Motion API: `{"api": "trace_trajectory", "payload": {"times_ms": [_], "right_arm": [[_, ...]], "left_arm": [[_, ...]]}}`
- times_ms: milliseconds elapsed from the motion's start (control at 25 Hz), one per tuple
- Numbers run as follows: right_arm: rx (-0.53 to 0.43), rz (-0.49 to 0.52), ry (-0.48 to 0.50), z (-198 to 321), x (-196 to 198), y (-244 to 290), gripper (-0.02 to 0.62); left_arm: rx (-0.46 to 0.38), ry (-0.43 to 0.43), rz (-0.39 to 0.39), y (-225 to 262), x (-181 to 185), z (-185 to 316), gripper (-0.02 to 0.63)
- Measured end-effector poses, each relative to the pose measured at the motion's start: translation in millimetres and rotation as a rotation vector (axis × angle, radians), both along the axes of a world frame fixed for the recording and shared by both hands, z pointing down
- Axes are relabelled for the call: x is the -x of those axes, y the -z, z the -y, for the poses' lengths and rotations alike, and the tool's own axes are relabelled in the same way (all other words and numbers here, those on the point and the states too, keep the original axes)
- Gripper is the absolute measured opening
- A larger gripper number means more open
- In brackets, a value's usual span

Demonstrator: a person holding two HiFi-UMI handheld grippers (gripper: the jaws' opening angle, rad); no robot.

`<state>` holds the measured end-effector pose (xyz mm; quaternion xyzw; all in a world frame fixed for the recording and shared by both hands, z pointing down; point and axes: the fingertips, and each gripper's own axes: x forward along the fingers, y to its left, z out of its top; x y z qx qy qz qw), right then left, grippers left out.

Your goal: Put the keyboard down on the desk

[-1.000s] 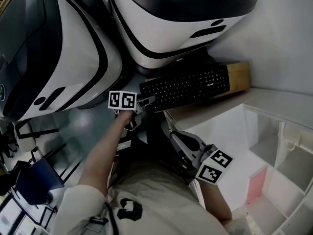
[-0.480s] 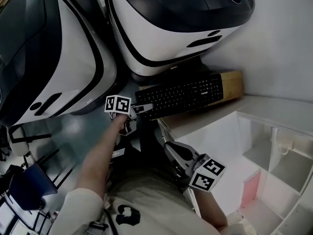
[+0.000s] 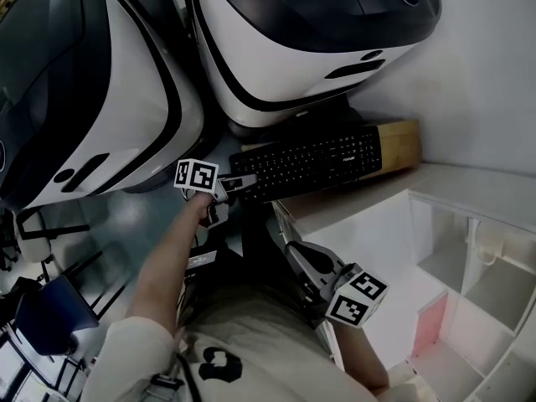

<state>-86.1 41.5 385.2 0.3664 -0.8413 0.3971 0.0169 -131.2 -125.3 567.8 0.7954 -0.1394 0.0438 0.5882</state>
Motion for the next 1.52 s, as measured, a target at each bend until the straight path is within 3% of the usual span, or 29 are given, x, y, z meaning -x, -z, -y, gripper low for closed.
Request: {"api": "trace_trajectory", "payload": {"times_ms": [320, 480, 640, 800, 920, 1160, 1280, 1520], "right_arm": [[-0.001, -0.003, 0.010, 5, -2, 0, 0.024], [0.012, -0.005, 0.007, 5, -1, -6, 0.023], [0.014, -0.005, 0.004, 6, -4, -7, 0.024], [0.038, -0.007, -0.004, 7, -9, -13, 0.023], [0.048, -0.010, 0.001, 9, -12, -21, 0.025], [0.042, -0.031, 0.004, 13, -20, -26, 0.023], [0.043, -0.070, -0.010, 23, -44, -36, 0.023], [0.037, -0.185, -0.086, 82, -149, -49, 0.025]], "left_arm": [[-0.001, -0.006, -0.055, 6, 3, -5, 0.130], [0.038, -0.024, -0.129, 12, 0, -12, 0.114], [0.069, -0.022, -0.266, 25, -3, -18, 0.112], [0.066, -0.016, -0.278, 20, 0, -19, 0.094], [0.005, 0.022, -0.241, 16, 1, -10, 0.091], [-0.001, 0.018, -0.292, 33, 3, -16, 0.091], [0.033, 0.008, -0.301, 36, 4, -20, 0.091], [0.016, -0.001, -0.289, 39, 0, -14, 0.091]]}}
